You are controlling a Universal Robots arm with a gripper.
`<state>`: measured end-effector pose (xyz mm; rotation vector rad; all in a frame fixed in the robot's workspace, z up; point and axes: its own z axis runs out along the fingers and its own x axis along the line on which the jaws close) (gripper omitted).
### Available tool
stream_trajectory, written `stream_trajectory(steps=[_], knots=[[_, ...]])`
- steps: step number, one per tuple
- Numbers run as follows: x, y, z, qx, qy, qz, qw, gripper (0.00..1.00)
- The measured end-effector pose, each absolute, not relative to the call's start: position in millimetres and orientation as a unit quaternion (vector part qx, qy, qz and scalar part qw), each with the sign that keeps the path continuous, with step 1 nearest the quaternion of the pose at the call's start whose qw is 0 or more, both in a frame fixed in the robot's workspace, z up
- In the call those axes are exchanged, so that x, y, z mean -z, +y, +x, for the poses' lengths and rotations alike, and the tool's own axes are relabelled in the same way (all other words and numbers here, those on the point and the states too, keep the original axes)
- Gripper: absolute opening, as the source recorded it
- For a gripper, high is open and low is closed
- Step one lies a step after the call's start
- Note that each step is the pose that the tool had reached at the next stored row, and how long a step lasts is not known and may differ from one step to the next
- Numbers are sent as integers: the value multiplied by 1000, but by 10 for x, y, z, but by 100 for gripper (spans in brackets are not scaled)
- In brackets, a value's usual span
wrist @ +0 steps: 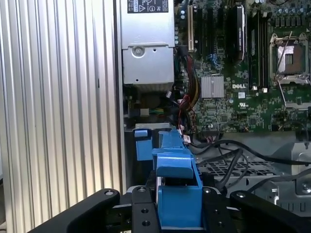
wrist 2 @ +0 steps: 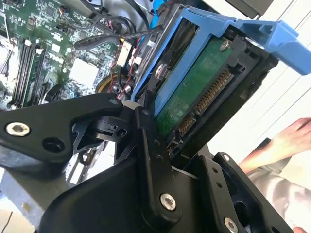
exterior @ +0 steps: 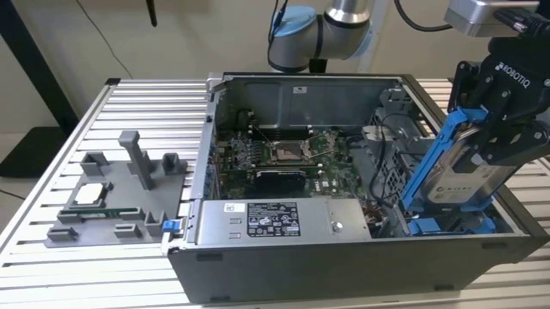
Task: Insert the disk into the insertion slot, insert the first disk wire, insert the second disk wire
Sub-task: 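Insert the disk into the insertion slot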
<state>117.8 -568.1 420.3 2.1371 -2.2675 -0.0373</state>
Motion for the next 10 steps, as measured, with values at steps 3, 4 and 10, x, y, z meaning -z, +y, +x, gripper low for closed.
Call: stream_trajectory(steps=[3,4,10], knots=[[-4170,-5690,1179,12,-727,686,12,0],[-4161,-5693,1179,12,-727,686,12,0],[-4112,-5707,1179,13,-727,686,12,0]])
